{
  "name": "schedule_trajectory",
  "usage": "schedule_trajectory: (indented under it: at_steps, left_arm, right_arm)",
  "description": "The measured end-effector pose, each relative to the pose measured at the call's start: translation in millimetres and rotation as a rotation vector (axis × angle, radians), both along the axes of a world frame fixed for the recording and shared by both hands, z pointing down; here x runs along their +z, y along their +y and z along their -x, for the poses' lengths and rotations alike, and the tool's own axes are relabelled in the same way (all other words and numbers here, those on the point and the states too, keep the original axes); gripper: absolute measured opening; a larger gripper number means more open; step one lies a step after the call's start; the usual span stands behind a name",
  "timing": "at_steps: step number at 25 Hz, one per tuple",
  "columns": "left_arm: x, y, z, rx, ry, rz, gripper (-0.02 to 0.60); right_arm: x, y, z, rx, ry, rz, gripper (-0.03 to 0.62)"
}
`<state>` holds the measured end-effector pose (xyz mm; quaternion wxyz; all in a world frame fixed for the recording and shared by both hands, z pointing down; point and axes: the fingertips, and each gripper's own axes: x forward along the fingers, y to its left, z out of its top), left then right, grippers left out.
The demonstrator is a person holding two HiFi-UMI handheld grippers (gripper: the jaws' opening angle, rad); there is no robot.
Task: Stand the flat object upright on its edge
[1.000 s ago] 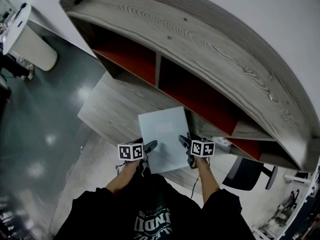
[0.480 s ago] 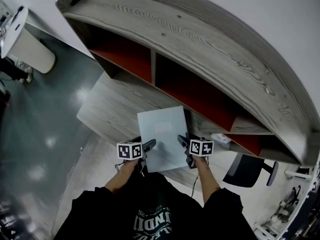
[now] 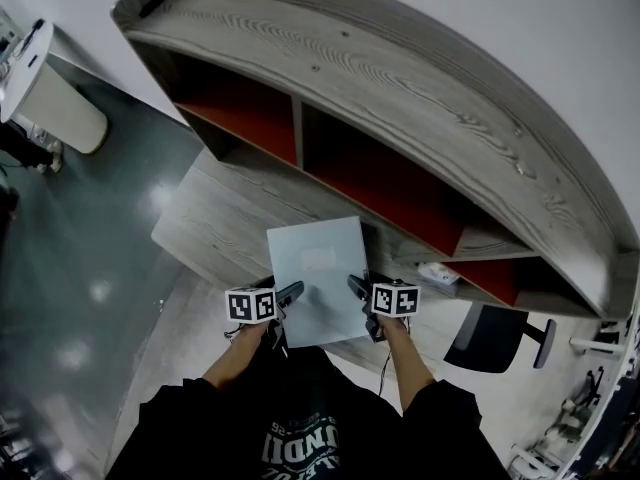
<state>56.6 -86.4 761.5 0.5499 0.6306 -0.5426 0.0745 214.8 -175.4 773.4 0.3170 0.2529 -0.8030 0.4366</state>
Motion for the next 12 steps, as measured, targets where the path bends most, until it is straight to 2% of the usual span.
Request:
schedule_trajectory:
  at_steps: [12]
  left_arm:
    - [-25, 2, 30, 0.007, -0.080, -0.045, 0.373]
  right_arm:
    - [-19, 17, 20, 0.029, -0.041, -0.018, 0.258]
